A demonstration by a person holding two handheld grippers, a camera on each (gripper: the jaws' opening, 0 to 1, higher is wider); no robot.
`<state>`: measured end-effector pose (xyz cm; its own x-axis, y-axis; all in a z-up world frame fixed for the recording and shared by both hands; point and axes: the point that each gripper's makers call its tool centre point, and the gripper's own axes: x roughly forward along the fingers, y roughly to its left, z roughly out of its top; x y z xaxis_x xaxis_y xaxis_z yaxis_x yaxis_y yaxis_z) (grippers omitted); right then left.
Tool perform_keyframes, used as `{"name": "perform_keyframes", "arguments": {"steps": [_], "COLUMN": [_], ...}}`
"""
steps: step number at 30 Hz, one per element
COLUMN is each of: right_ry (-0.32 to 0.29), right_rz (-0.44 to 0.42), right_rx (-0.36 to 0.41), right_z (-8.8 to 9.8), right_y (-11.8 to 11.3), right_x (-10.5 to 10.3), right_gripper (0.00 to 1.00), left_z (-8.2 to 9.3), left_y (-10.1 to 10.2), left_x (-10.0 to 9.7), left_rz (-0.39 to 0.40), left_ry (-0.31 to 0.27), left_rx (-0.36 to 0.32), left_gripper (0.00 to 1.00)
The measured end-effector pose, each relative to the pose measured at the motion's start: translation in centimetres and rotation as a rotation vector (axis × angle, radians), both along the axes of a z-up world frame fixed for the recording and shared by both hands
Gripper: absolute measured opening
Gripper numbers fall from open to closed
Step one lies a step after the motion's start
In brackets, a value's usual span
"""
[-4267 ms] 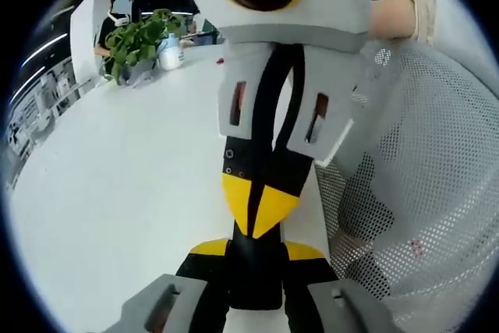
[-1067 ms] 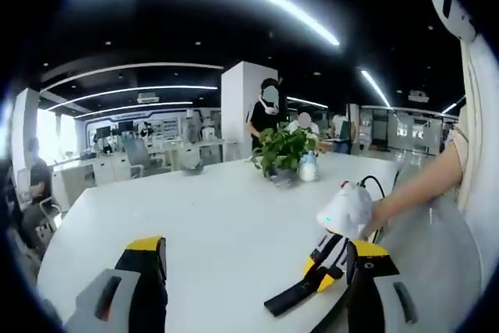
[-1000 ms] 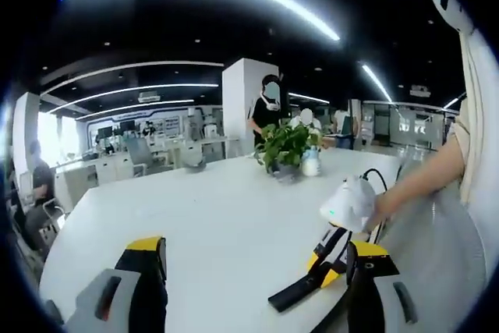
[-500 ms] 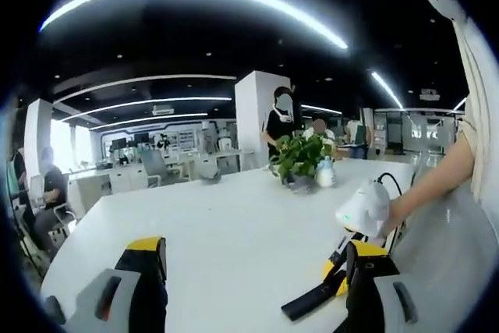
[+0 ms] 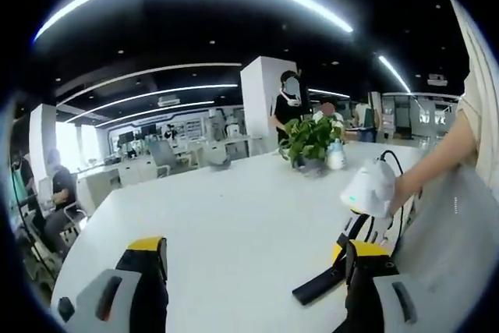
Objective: Press the specified remote control buttons in sequence, fully releasing each button before pressing the next.
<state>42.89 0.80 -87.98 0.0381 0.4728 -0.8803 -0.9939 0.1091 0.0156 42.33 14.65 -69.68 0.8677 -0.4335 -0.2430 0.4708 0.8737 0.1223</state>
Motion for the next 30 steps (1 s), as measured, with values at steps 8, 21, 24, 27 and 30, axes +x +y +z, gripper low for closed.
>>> {"name": "perform_keyframes", "arguments": {"steps": [8,21,24,27,30], "right_ry": [0.011,0.019,0.016,0.013,0.009], "right_rz": [0.014,0.034,0.039,0.050,0.052], "right_rx": [-0.009,-0.014,-0.019,-0.027,-0.035], "right_z": [0.0,-0.1,-0.1,-0.1,-0.1], "right_y": [-0.1,-0.1,-0.1,-0.2,-0.3], "right_x": [1.9,5.3,6.2,7.0,7.7], "right_gripper": [0.24,0.24,0.24,0.24,0.24], "left_z": [-0.7,-1.0,-1.2,-1.2,-1.4], "left_y": [0.4,0.9,1.0,1.1,1.1], "left_x": [0.0,0.1,0.2,0.2,0.2], "left_rz": [0.014,0.019,0.022,0.024,0.024], "left_ry": [0.039,0.033,0.040,0.043,0.049], "left_rx": [0.022,0.047,0.050,0.045,0.054], "left_gripper": [0.98,0.98,0.97,0.97,0.97]}}
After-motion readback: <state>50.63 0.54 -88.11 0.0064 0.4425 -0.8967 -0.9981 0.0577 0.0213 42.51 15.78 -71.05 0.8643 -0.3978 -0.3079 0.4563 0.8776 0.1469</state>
